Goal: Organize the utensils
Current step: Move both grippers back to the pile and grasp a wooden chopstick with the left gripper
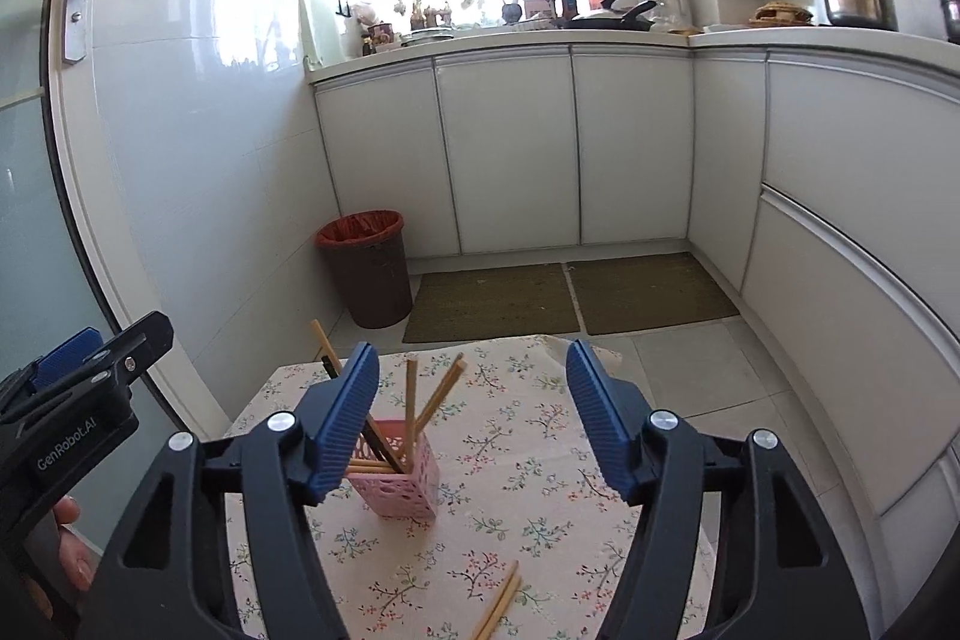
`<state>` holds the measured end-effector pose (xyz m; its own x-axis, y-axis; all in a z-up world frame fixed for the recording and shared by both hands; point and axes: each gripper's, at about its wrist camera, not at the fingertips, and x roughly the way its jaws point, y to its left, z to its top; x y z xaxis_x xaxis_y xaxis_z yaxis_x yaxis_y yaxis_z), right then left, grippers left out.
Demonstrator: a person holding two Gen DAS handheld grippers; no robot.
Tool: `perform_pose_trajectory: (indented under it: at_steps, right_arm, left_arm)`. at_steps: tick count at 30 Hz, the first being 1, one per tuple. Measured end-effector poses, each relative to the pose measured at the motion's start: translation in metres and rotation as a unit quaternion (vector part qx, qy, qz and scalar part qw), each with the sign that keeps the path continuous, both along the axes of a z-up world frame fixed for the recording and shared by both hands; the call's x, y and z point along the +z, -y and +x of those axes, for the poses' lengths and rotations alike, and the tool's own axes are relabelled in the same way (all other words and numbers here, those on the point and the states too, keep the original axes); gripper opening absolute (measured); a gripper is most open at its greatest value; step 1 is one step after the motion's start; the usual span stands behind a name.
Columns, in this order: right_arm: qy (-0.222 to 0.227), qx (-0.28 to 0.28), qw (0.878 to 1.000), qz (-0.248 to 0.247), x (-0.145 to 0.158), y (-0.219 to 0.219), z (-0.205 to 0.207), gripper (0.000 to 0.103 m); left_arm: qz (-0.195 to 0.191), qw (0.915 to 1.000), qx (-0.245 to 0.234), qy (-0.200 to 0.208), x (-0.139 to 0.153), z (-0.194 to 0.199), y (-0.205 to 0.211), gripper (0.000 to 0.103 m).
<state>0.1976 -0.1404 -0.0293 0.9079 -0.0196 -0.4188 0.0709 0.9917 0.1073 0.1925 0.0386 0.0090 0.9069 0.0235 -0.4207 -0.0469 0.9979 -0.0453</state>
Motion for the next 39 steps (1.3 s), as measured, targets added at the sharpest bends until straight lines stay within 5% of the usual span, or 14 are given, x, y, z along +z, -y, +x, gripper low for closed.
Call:
perform_pose_trajectory:
  at_steps: [10,24,29,32,36,39]
  right_arm:
    - [-0.011,-0.072,0.997,0.019,-0.014,0.037,-0.035,0.096]
    - [-0.091,-0.133,0.985,0.058,-0.074,0.095,-0.059,0.096]
    - [-0.149,-0.165,0.969,0.11,-0.108,0.129,-0.06,0.096]
    - [-0.176,-0.167,0.959,0.144,-0.123,0.144,-0.059,0.096]
    - [-0.198,-0.171,0.952,0.161,-0.134,0.154,-0.057,0.096]
    - [-0.214,-0.173,0.947,0.167,-0.141,0.158,-0.053,0.096]
  left_arm:
    - [0.005,0.9999,-0.008,-0.006,-0.009,-0.024,0.014,0.096]
    - [0.019,0.9897,-0.075,-0.121,-0.064,-0.004,0.056,0.096]
    - [0.023,0.9672,-0.108,-0.229,-0.118,0.029,0.076,0.096]
    - [0.022,0.9436,-0.119,-0.308,-0.161,0.053,0.087,0.096]
    - [-0.031,0.9018,-0.111,-0.416,-0.221,0.088,0.09,0.096]
    - [-0.046,0.8916,-0.083,-0.443,-0.247,0.109,0.092,0.096]
